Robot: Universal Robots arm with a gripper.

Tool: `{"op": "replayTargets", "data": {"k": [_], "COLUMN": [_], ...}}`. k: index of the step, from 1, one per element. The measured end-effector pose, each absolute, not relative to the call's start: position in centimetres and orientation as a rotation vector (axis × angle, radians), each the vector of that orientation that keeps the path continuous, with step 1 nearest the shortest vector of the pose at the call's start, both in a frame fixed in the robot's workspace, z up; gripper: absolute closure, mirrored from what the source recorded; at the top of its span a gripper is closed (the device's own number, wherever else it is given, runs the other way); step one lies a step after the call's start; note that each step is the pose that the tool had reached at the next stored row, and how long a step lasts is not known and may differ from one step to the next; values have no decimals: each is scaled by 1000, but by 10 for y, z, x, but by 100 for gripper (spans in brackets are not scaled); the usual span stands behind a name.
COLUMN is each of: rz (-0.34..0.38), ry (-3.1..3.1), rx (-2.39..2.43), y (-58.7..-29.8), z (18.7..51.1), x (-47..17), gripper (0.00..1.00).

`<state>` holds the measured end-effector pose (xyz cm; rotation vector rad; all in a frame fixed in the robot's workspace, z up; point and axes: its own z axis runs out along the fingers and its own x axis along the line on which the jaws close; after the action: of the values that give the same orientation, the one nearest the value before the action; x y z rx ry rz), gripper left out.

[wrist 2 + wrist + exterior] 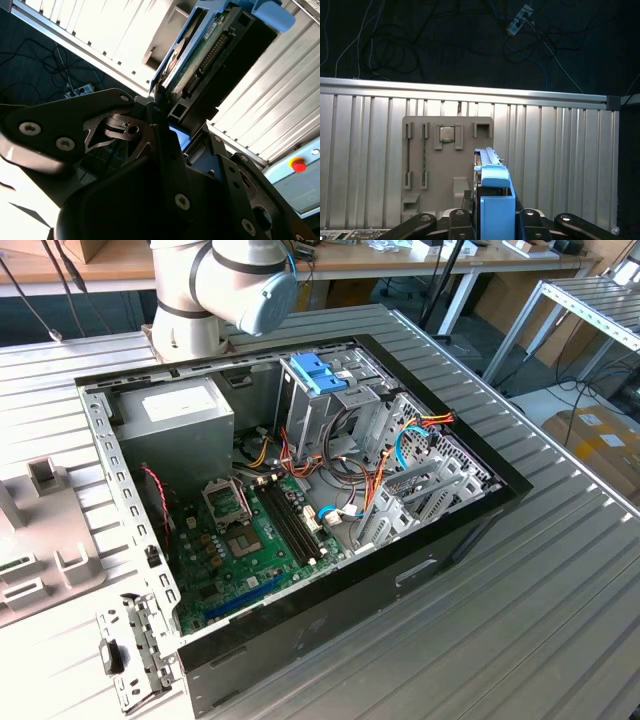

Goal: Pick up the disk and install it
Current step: 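Pick up the disk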

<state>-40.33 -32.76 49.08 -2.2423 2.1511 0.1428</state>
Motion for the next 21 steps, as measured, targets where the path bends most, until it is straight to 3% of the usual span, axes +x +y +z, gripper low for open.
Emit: {"op": "replayTargets", "data": {"k": [21], "rz": [143], "ry": [2151], "rx": [-2242], "y": [-330], "z": [491], "x": [-399], "gripper": [63]}}
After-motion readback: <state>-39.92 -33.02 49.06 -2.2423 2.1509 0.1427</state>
